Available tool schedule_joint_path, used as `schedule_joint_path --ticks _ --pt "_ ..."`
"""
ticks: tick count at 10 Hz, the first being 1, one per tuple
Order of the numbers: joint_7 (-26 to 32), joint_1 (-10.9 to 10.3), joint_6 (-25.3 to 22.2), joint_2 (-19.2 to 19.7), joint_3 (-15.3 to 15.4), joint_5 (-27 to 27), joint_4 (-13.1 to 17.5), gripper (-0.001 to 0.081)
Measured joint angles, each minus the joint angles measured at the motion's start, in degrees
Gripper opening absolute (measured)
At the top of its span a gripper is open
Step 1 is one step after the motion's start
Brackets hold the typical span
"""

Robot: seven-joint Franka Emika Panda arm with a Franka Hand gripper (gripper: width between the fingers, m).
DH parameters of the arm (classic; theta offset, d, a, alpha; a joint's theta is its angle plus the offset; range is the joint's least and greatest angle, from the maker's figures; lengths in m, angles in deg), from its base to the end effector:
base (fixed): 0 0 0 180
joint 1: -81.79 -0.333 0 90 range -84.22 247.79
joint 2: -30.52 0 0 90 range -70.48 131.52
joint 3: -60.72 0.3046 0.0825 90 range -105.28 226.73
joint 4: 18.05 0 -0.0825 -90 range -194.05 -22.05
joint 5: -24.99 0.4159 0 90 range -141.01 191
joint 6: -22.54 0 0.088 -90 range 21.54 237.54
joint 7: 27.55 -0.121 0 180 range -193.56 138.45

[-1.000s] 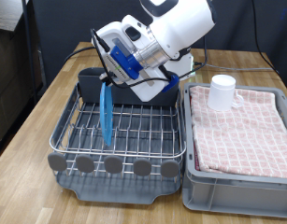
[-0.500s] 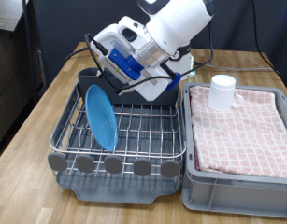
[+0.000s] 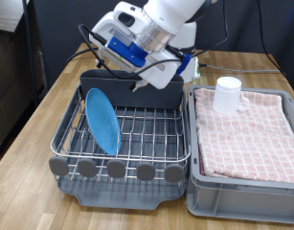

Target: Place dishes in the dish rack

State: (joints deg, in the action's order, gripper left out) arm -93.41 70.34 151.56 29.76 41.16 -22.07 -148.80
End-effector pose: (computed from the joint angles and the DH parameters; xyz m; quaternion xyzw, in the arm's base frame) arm 0.5345 -0.1046 0.3210 0.8858 -0.3490 0.1411 0.2715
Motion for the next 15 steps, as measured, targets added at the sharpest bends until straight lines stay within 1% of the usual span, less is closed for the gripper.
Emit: schedule_joint_path --ticks 2,3,4,6,7,9,10,11,12,13,15 --pt "2.58 -0.11 -3.64 -2.20 0.50 1.71 1.22 0.0803" --pt "2.52 -0.10 -3.57 -2.03 0.49 1.63 1.20 0.0803" --pt "4.47 -0.21 -4.29 -1.91 0.72 4.25 1.35 0.0803" --pt "12.13 -1.48 -7.15 -2.04 2.14 13.37 2.56 0.0803" --pt "13.02 -2.35 -9.17 -2.19 3.34 16.46 3.18 0.0803" --pt "12.10 -4.08 -13.40 -2.45 5.87 21.68 4.46 0.0803" --pt "10.21 -4.81 -14.15 -2.69 7.09 23.22 4.65 0.0803" --pt "6.71 -5.48 -14.20 -2.99 8.55 23.14 4.63 0.0803" --pt "2.48 -6.16 -14.09 -3.21 10.20 20.39 4.59 0.0803" --pt "-1.22 -6.49 -14.09 -3.37 11.12 17.35 4.33 0.0803" --pt "1.97 -6.45 -14.63 -3.19 10.42 20.97 4.62 0.0803"
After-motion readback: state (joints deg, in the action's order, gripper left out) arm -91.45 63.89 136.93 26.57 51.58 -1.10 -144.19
